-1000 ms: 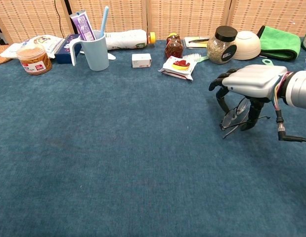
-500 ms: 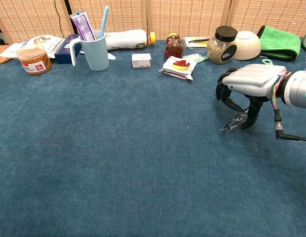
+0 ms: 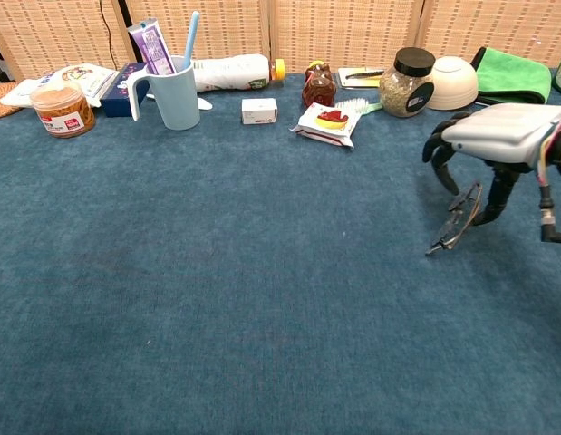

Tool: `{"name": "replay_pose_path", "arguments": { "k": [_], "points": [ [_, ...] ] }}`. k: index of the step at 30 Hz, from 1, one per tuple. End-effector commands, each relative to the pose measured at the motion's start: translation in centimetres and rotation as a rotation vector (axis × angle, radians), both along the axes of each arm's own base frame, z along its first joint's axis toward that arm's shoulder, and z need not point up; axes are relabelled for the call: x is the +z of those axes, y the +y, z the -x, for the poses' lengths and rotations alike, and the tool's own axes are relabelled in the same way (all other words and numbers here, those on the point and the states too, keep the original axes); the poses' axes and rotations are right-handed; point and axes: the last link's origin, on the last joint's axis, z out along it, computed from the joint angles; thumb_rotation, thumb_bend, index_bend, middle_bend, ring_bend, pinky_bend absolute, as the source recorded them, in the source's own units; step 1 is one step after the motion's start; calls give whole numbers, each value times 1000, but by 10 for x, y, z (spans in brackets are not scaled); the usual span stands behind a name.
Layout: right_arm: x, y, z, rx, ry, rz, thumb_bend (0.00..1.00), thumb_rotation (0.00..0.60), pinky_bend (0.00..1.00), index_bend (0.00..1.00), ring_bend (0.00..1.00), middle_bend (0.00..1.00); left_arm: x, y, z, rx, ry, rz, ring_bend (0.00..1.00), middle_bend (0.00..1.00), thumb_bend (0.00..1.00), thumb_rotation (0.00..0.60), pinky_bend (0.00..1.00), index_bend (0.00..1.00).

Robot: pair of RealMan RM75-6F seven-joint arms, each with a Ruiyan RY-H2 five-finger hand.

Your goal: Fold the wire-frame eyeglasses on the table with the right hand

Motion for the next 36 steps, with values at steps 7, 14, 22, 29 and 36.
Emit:
{"name": "replay_pose_path", "arguments": {
  "k": [7,14,22,29,36],
  "points": [
    [33,6,27,-52,10,81,22,600,0,485,36,140,0,1,-2,-6,2,-2,0,0,416,600,0,0],
    [65,14,34,-88,-76,190,23,600,0,340,14,91,1,-2,-1,2,1,-9,0,0,416,600,0,0],
    [92,34,43,-116,-197,339,22,600,79,140,15,43,-1,-8,2,22,4,-3,0,0,417,600,0,0],
    [118,67,53,-128,-235,460,22,600,69,127,4,33,-3,-17,7,41,7,-18,0,0,416,600,0,7],
    [131,99,60,-142,-243,520,23,600,66,138,3,33,-8,-25,9,52,5,-13,0,0,416,600,0,10]
  ]
}}
